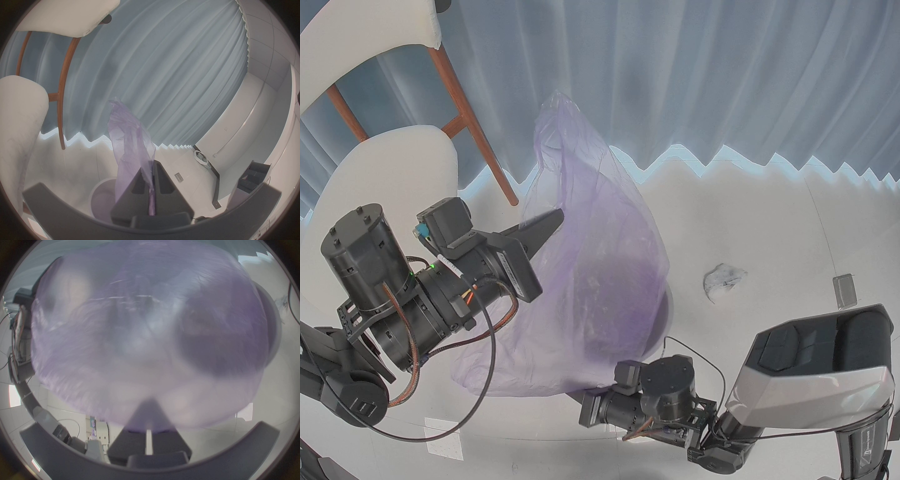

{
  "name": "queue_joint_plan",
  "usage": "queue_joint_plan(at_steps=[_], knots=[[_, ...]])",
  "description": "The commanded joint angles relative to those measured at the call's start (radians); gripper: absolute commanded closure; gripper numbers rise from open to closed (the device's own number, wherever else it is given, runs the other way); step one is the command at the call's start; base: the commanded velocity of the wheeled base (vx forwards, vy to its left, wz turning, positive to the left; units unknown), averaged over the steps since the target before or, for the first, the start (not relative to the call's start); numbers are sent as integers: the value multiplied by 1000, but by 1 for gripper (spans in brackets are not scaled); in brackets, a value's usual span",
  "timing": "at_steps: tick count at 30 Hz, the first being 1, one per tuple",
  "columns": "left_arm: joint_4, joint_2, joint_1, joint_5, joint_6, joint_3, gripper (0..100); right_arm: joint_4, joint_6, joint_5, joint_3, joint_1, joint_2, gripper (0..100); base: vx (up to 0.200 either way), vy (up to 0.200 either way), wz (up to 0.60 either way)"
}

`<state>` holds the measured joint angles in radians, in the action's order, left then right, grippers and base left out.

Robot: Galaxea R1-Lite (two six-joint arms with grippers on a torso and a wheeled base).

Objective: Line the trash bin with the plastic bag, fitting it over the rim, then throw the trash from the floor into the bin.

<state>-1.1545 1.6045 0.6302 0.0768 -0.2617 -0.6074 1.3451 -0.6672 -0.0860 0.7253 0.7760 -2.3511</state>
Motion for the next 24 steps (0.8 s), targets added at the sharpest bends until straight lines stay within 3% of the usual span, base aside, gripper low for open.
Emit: queue_joint_plan(at_steps=[1, 8, 14, 19, 24], knots=[[1, -5, 2, 0, -1, 3, 100, -44, 0, 0, 137, -78, 1, 100, 0, 0, 0], [1, 3, 2, 1, 4, 26, 100, -87, 1, -1, 278, -192, 6, 100, 0, 0, 0], [2, 6, 3, 1, 30, 52, 100, -109, 1, 2, 419, -231, -42, 100, 0, 0, 0], [10, 5, 3, 0, 30, 57, 100, -130, 1, 11, 413, -211, -47, 100, 0, 0, 0], [15, 6, 3, 0, 32, 78, 100, -130, -8, 23, 342, -133, -43, 100, 0, 0, 0]])
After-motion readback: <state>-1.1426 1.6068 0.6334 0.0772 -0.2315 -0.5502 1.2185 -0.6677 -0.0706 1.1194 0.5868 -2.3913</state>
